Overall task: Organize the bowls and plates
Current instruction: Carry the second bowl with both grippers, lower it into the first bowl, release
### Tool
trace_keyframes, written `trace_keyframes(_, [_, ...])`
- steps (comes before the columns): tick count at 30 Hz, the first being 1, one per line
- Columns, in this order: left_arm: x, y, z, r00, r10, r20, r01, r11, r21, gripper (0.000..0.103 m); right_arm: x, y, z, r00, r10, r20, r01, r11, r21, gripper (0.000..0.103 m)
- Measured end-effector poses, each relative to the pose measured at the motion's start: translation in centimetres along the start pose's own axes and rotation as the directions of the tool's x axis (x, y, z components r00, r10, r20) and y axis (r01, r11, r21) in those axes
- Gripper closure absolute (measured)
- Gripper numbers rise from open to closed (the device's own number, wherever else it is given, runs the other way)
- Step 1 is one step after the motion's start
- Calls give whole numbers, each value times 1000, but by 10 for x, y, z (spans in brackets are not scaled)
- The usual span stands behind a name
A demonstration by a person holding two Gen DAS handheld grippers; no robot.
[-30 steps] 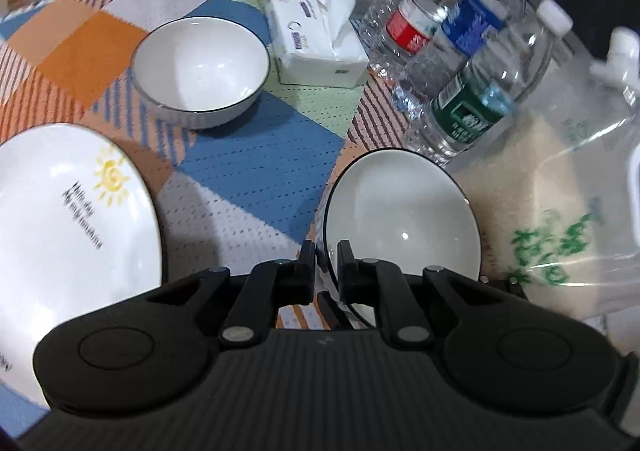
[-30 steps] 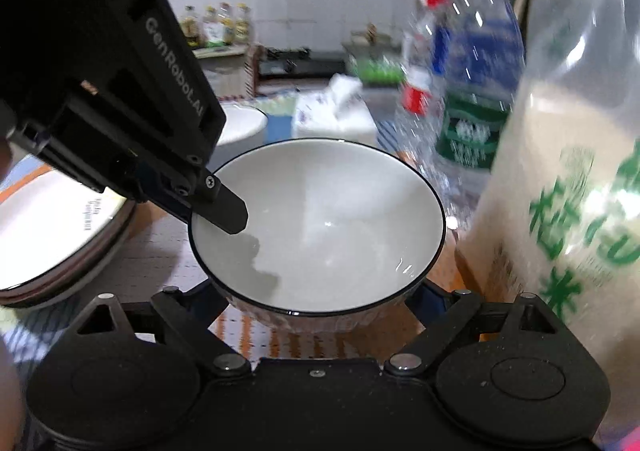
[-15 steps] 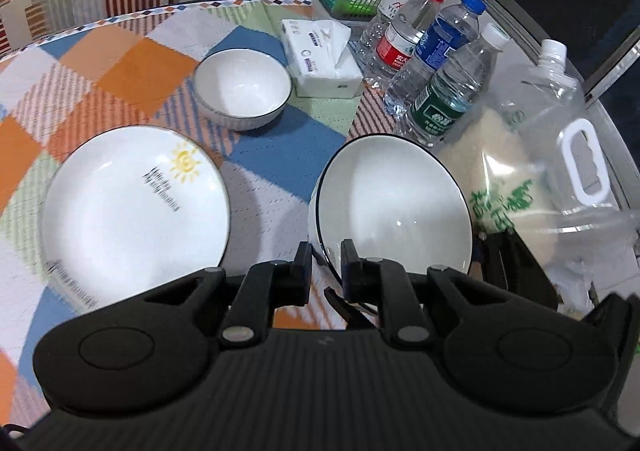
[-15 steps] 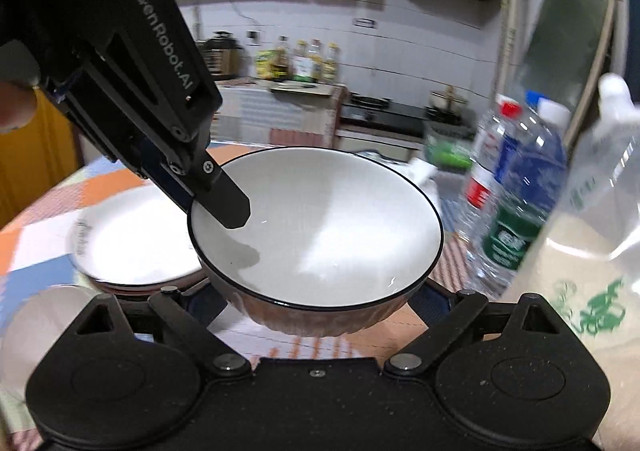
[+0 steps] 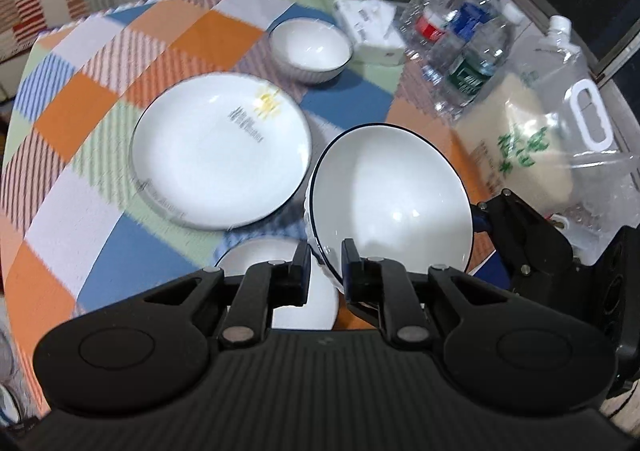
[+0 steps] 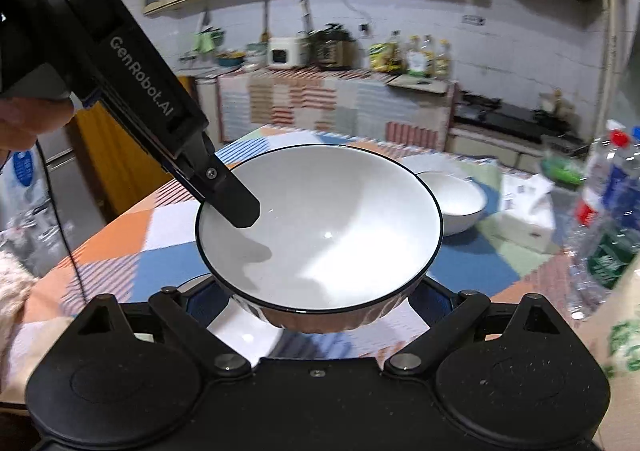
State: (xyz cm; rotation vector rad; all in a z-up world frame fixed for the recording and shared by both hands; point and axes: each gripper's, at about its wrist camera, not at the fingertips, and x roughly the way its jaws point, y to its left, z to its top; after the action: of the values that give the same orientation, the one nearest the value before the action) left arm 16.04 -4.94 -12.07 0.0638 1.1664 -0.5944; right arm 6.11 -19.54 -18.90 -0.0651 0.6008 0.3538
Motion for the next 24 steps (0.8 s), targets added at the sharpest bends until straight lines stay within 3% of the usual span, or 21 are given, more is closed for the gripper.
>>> trace_keyframes(12, [27, 39, -24, 993, 29, -111, -38, 997, -72, 90, 36, 19, -19, 981, 148, -122, -142, 988, 58, 5])
trace_keyframes(19, [36, 55, -39, 986, 22, -165, -39, 994, -104, 90, 44, 34, -23, 970, 167, -175, -172, 985, -17, 5])
trace_keyframes(24, [44, 55, -46, 981, 55, -186, -69, 995, -69, 90, 49, 43, -22, 962, 167, -217, -185, 981, -65, 5])
